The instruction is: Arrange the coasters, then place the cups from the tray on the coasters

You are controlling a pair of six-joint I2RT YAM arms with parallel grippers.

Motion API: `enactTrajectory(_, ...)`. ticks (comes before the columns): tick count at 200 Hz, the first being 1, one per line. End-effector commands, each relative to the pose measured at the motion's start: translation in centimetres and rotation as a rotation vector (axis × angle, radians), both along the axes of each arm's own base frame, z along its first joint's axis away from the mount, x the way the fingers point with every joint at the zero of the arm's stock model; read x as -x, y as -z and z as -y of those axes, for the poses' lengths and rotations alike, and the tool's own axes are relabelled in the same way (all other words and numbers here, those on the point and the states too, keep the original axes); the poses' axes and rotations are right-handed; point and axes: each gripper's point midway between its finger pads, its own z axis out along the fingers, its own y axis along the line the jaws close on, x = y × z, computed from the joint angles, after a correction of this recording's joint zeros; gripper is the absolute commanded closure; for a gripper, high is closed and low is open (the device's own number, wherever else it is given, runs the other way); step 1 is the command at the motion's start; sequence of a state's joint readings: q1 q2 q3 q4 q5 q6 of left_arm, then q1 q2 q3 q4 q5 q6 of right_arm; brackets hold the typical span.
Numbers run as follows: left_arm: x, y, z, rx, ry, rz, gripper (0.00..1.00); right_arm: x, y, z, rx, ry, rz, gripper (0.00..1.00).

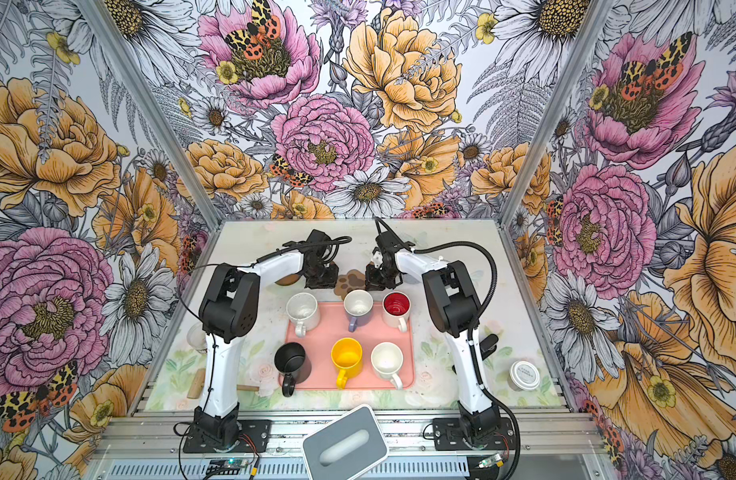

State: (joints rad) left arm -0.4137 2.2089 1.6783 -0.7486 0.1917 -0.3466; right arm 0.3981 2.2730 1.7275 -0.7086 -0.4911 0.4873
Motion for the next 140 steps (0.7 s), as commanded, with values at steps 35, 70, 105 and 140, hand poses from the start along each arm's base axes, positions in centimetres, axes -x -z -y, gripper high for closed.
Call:
enactTrajectory(35, -2.5, 0.9, 0.9, 0.052, -0.032, 0.01, 1.0, -1.8, -0.5, -2.0, -0.044, 0.0, 0.028, 1.0)
enactTrajectory(70, -3.8, 0.8, 0.5, 0.071, -0.056, 0.017, 1.0, -2.5, -0.5, -2.3, -0.051, 0.009, 0.034, 1.0)
enactTrajectory(105, -5.0, 0.5, 0.5, 0.083, -0.062, 0.036, 1.0, -3.5, -0.6, -2.6, -0.057, 0.022, 0.044, 1.0)
enactTrajectory(140, -5.9, 0.4, 0.4, 0.091, -0.08, 0.045, 1.0, -4.3, -0.8, -2.9, -0.068, 0.034, 0.052, 1.0)
